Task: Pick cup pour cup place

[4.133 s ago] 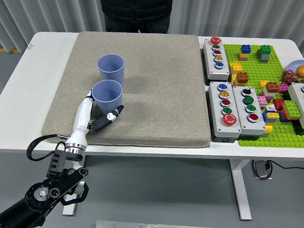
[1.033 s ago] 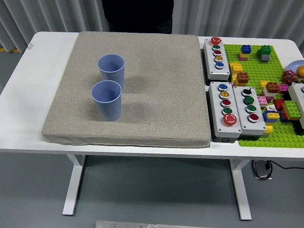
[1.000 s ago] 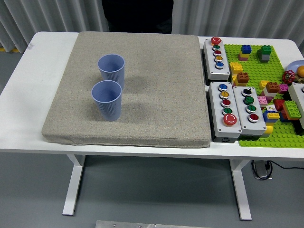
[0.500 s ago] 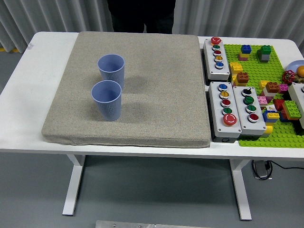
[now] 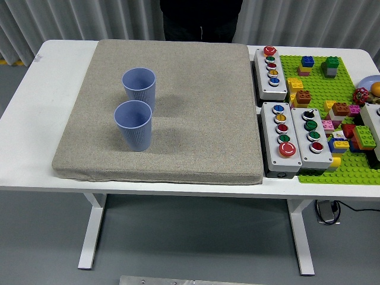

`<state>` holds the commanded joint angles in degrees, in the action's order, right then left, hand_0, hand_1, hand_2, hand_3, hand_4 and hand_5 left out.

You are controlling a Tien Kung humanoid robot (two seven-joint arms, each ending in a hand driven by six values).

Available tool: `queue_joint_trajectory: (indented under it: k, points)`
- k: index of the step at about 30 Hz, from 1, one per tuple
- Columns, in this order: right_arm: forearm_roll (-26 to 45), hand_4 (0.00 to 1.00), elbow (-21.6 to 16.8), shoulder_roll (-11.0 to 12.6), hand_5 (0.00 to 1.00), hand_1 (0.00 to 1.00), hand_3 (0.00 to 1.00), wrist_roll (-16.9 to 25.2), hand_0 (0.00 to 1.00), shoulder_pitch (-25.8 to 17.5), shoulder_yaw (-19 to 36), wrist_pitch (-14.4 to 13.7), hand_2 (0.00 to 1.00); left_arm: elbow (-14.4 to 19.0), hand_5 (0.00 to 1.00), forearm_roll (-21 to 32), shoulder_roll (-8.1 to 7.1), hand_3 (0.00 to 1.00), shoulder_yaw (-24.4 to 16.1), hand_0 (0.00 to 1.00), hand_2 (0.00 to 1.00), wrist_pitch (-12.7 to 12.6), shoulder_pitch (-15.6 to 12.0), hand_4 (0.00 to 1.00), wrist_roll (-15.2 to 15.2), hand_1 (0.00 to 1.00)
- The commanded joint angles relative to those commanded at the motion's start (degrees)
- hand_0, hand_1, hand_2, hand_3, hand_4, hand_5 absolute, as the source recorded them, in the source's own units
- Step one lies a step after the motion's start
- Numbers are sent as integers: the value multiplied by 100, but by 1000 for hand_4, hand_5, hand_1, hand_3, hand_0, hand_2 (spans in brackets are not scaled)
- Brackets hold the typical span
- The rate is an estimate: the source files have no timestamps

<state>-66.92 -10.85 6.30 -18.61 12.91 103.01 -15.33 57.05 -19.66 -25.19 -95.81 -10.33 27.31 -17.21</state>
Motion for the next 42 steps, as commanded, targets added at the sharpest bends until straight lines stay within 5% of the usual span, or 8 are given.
queue_joint_trajectory:
  k: [24, 42]
  points:
    - [-313, 2, -7, 8, 134, 635, 571, -93, 685, -30, 148, 6, 588, 394, 998, -141, 55, 998, -166, 996, 998, -40, -287, 879, 40, 934]
    - [-257, 2, 9, 16, 136, 634, 570, -79, 685, -54, 72, 26, 589, 400, 998, -215, 133, 998, -156, 995, 998, -57, -253, 869, 43, 933]
